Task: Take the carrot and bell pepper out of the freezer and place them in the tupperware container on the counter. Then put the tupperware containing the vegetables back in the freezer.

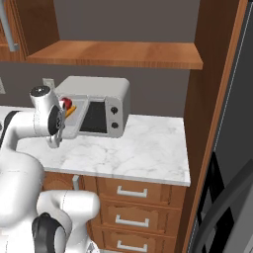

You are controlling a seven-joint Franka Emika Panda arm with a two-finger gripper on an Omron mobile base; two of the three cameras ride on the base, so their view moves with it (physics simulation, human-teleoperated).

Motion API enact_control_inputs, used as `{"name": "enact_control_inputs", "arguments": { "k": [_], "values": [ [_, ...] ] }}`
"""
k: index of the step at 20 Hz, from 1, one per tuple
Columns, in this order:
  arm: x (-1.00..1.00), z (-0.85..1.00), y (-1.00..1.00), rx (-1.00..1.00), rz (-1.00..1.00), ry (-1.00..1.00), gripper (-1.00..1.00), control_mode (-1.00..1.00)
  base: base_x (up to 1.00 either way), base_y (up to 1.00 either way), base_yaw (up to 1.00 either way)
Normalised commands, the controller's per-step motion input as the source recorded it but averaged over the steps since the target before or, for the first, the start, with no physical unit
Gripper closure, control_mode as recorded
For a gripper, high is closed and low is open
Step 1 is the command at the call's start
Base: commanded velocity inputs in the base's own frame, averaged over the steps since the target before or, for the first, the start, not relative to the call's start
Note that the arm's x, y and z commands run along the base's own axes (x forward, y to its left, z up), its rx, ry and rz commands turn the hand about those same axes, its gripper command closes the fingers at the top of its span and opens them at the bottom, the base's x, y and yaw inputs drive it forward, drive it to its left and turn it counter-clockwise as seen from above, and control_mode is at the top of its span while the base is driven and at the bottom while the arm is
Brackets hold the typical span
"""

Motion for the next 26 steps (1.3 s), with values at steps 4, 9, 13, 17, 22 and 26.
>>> {"name": "enact_control_inputs", "arguments": {
  "k": [4,9,13,17,22,26],
  "values": [
    [-0.23,0.31,-0.05,-0.05,0.13,0.00,1.00,-1.00,0.00,0.00,0.00],
    [-0.27,0.30,-0.09,-0.04,0.01,-0.06,1.00,-1.00,0.00,0.00,0.00],
    [-0.47,0.56,-0.21,0.00,0.00,-0.07,1.00,-1.00,0.00,0.00,0.00],
    [-0.56,0.73,-0.36,0.01,0.00,-0.02,1.00,-1.00,0.00,0.00,0.00],
    [-0.54,0.60,-0.27,0.04,0.00,0.00,1.00,-1.00,0.00,0.00,0.00],
    [-0.67,0.53,-0.25,0.02,0.00,0.00,1.00,-1.00,0.00,0.00,0.00]
  ]
}}
